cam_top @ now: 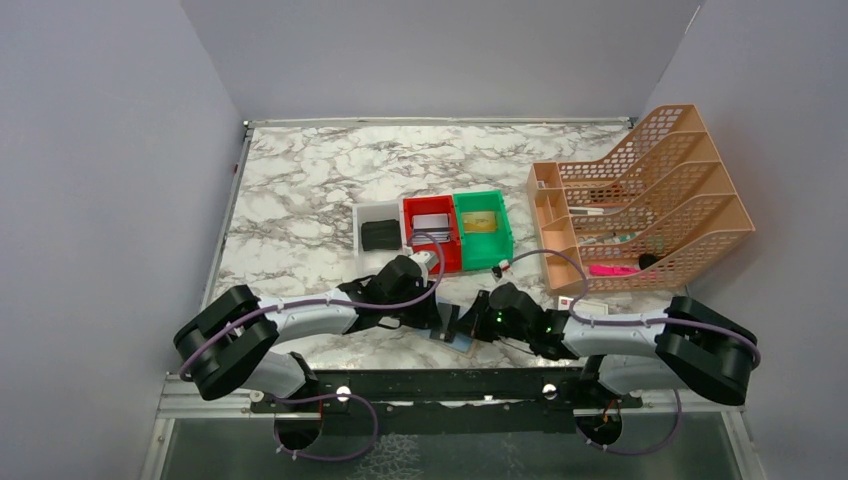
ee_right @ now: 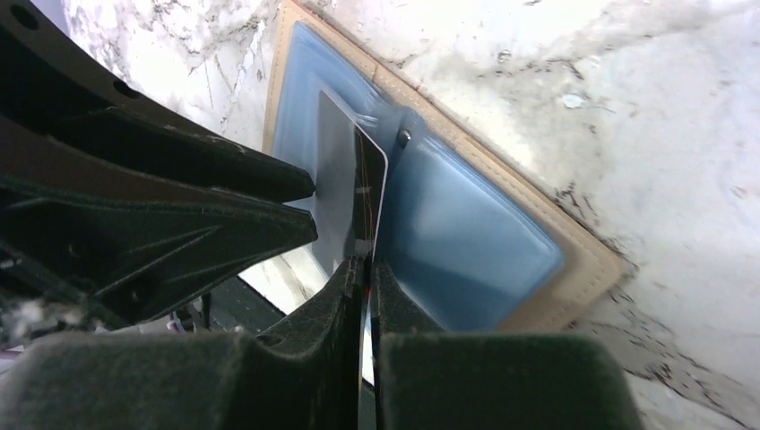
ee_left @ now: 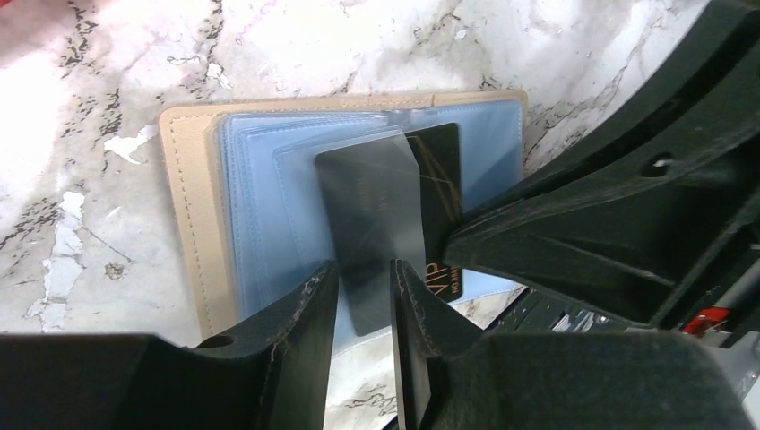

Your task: Take the credit cards out of the card holder

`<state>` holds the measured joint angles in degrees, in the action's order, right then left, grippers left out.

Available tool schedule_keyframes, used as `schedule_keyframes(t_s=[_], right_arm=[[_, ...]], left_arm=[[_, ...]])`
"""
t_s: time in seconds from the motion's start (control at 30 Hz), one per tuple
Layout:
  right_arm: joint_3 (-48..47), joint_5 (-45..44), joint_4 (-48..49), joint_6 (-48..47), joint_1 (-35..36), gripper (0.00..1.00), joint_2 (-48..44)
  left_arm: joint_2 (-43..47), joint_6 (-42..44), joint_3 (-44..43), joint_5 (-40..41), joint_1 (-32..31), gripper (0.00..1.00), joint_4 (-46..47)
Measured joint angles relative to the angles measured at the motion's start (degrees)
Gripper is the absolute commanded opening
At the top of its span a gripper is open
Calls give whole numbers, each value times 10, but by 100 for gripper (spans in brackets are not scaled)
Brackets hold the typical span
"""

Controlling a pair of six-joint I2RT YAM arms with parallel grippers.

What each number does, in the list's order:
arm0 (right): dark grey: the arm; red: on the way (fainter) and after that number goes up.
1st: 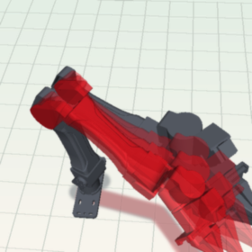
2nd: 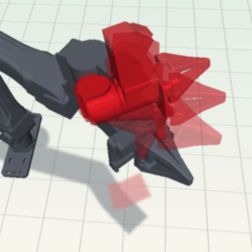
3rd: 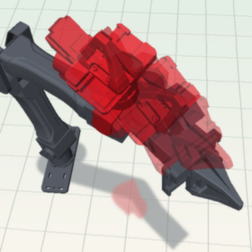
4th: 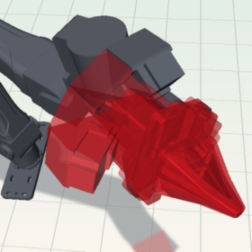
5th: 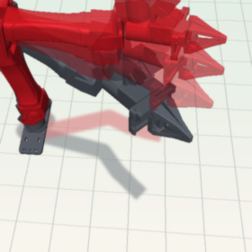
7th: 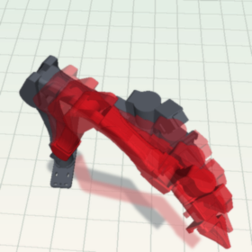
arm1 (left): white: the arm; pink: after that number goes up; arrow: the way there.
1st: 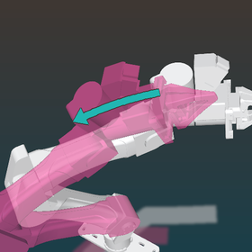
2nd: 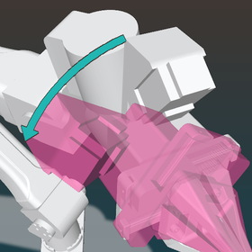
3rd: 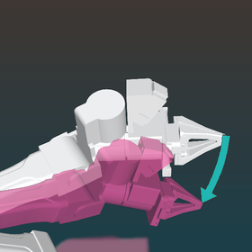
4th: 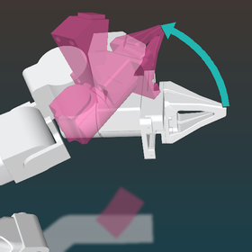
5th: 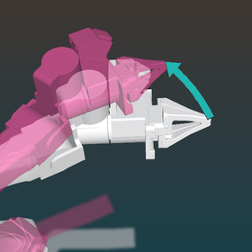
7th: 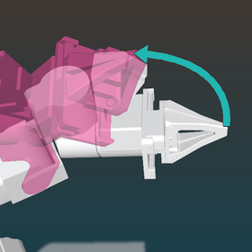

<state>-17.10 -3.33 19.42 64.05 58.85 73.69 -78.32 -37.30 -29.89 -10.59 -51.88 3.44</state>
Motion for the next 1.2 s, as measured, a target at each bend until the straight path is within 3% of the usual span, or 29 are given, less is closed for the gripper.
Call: schedule_keyframes(t_s=[0.27,0.47,0.7,1.0,1.2], right_arm=[[27,-23,-33,5,0,13,-67],[36,-27,-31,13,-1,25,-71],[53,-30,20,42,-1,27,-53],[63,-23,102,71,-9,12,-3],[74,-21,123,85,-10,8,-6]], left_arm=[[-3,-1,0,4,0,29,1],[-4,0,0,4,0,25,1],[-7,0,0,4,-4,22,1],[-8,0,0,4,-4,21,2],[-8,0,0,4,-5,21,2]])
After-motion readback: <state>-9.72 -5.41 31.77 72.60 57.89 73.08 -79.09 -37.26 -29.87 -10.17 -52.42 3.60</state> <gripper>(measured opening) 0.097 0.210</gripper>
